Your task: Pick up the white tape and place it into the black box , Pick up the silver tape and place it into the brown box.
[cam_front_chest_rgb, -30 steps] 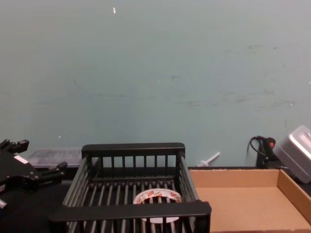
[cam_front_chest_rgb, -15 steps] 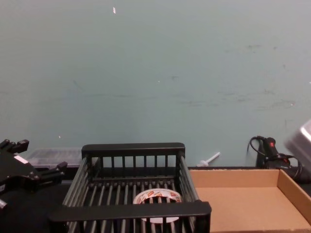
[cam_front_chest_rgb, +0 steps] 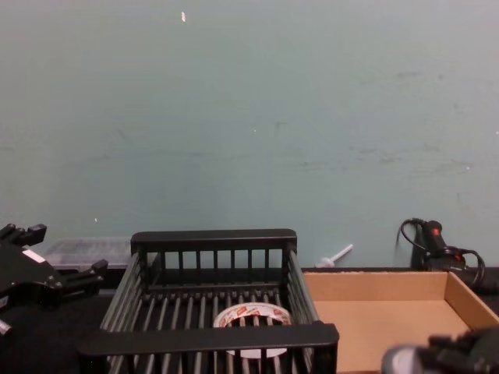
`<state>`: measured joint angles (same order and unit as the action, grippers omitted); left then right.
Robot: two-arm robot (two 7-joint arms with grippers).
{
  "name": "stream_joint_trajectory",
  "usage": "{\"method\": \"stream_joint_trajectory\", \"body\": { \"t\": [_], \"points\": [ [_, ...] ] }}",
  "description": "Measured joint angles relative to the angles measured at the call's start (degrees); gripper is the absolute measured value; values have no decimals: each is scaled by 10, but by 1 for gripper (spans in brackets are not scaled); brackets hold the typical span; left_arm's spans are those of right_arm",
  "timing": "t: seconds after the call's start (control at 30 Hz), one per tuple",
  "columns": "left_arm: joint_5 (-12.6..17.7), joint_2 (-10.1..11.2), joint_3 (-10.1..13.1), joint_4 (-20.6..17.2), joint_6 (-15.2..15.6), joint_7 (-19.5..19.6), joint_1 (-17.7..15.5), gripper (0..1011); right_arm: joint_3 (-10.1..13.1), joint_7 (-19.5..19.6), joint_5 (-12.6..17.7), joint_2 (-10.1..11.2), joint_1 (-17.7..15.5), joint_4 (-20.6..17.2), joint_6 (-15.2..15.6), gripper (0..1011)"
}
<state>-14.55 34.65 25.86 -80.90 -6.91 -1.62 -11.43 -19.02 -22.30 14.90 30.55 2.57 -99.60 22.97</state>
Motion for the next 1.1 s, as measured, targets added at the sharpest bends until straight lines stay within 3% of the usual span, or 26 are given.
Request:
{"method": "stream_joint_trajectory", "body": {
  "t": [0.27,0.67,1.1],
  "points": [
    [0,0,0,0,0,0,0,1001,25,38,6,-25,23,17,11,147],
    [0,0,0,0,0,0,0,1001,35,67,-12,-72,85,78,13,147],
    [0,0,0,0,0,0,0,1001,24,85,-44,-133,169,203,11,147]
  ]
}}
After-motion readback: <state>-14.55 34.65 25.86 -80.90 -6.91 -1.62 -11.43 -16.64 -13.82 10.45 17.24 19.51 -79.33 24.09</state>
